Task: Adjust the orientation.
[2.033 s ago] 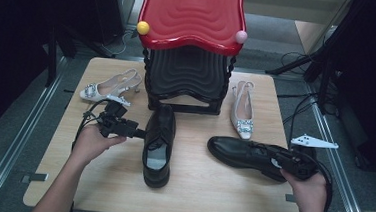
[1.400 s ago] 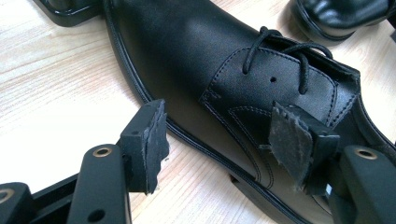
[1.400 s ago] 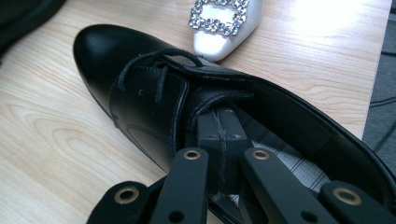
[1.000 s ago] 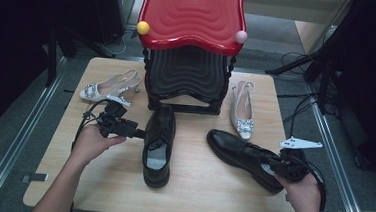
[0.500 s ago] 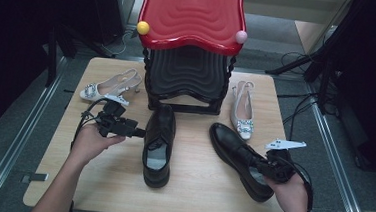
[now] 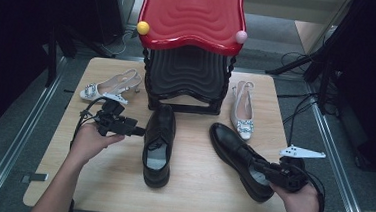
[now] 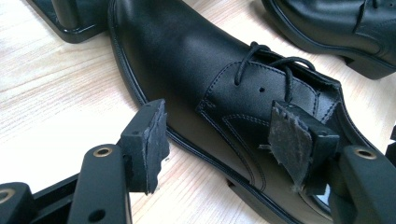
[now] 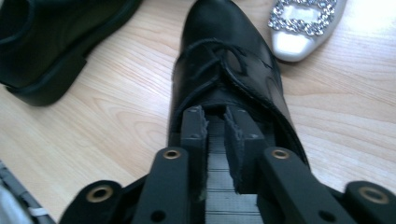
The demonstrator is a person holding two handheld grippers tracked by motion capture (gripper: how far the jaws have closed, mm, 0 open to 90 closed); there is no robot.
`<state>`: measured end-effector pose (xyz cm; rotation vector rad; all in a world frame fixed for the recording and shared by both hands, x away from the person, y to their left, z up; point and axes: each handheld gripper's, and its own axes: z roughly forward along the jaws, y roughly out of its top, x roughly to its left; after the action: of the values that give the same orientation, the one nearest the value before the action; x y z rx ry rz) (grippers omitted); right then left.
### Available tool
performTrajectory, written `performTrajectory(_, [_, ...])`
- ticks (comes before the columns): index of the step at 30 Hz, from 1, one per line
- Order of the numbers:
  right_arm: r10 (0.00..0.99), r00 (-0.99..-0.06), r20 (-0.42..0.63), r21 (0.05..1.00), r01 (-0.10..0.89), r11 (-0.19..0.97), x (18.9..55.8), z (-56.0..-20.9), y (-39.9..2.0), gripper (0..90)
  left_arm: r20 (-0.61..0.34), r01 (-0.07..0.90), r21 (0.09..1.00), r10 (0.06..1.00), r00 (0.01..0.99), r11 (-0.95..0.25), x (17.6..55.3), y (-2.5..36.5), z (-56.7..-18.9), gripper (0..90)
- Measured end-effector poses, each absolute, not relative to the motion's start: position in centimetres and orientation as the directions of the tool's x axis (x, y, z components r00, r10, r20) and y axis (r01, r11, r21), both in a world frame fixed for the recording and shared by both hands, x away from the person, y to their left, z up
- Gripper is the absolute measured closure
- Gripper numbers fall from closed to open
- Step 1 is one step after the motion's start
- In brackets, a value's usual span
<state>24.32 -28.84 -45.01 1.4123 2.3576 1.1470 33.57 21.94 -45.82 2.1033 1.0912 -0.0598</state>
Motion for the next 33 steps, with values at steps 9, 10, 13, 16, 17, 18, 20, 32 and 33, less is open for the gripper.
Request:
performTrajectory(9, [0.805,-0.536,0.255,0.682,0.690,0.243,23.8,-45.2,-28.1,70.0,-0.353,0.718,0.598,0.687,0.635,-0.357,33.5,21.8,-45.8,37.6])
performTrajectory(10, [0.797,-0.541,0.270,0.672,0.698,0.246,23.7,-45.2,-28.1,68.2,-0.352,0.718,0.600,0.689,0.633,-0.353,33.5,21.9,-45.8,37.6])
performTrajectory(13, [0.798,-0.540,0.267,0.671,0.698,0.249,23.5,-45.3,-27.9,66.5,-0.355,0.718,0.599,0.687,0.634,-0.354,33.5,21.9,-45.8,37.6])
performTrajectory(16, [0.818,-0.524,0.238,0.668,0.700,0.254,23.8,-45.8,-27.2,65.4,-0.349,0.718,0.597,0.691,0.633,-0.357,33.6,21.9,-45.9,37.6])
performTrajectory(17, [0.820,-0.519,0.242,0.677,0.696,0.241,23.9,-45.7,-27.2,65.6,-0.348,0.717,0.599,0.690,0.634,-0.357,33.5,21.8,-45.8,37.6])
performTrajectory(18, [0.821,-0.513,0.250,0.678,0.698,0.230,24.0,-45.7,-27.1,65.7,-0.347,0.716,0.602,0.691,0.634,-0.355,33.5,21.8,-45.8,37.6])
performTrajectory(20, [0.827,-0.509,0.240,0.661,0.709,0.245,24.6,-46.0,-26.6,65.8,-0.346,0.715,0.603,0.691,0.634,-0.354,33.5,21.8,-45.8,37.6])
performTrajectory(32, [0.807,-0.522,0.276,0.630,0.732,0.259,26.4,-47.4,-24.9,82.2,-0.337,0.707,0.610,0.691,0.639,-0.357,33.5,21.7,-45.8,38.1])
performTrajectory(33, [0.804,-0.526,0.275,0.632,0.729,0.261,26.3,-47.4,-24.8,82.7,-0.332,0.704,0.610,0.690,0.643,-0.363,33.5,21.7,-45.8,38.1])
